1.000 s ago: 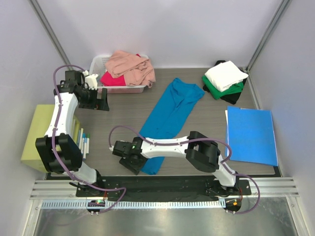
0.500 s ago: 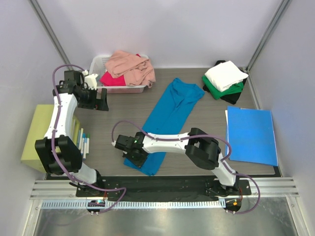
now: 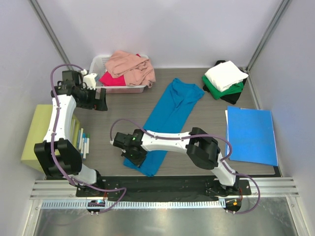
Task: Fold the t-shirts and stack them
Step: Fold the tshirt
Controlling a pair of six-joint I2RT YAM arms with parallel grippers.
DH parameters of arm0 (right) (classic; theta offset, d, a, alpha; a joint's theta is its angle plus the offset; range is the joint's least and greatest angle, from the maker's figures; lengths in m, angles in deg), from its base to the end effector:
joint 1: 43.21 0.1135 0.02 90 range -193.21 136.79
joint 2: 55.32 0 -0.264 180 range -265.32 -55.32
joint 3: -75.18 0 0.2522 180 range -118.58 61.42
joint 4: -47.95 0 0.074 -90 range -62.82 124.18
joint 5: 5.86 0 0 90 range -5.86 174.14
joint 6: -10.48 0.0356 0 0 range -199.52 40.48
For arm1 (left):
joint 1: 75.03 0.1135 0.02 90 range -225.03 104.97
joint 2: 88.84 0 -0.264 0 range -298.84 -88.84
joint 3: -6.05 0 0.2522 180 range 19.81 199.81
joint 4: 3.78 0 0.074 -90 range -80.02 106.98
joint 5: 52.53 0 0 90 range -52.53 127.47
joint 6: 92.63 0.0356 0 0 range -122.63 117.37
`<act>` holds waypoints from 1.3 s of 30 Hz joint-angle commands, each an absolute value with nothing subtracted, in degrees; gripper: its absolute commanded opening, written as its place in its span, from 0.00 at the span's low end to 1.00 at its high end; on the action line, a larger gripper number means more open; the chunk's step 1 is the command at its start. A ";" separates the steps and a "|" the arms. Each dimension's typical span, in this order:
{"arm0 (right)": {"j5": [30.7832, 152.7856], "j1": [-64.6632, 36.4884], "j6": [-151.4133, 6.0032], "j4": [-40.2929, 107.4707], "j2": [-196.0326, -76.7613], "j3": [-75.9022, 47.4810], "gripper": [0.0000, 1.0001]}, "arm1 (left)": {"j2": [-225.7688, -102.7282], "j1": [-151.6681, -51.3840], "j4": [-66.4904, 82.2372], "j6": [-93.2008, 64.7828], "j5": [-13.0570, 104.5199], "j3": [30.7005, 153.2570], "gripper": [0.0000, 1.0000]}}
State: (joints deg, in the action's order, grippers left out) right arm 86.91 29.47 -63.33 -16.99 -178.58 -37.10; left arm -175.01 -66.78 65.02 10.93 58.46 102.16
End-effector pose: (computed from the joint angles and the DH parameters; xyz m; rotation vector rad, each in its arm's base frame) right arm 0.1291 0.4196 0.1800 -1.4200 2.6245 0.3095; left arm 0.3049 0.0313 0.3287 0.2471 2.5152 -0.3261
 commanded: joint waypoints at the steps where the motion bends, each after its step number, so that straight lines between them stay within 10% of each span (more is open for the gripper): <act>1: 92.04 30.08 -63.35 -21.97 -174.42 -42.54 0.01 | -173.04 -66.32 64.38 11.52 59.18 102.16 1.00; 14: 90.65 31.41 -62.12 -25.76 -169.58 -43.08 0.01 | -173.48 -66.24 64.56 10.99 60.58 102.95 1.00; 39: 85.29 3.90 -67.04 -23.47 -167.11 -42.46 0.01 | -176.82 -66.24 66.32 12.49 59.97 105.50 1.00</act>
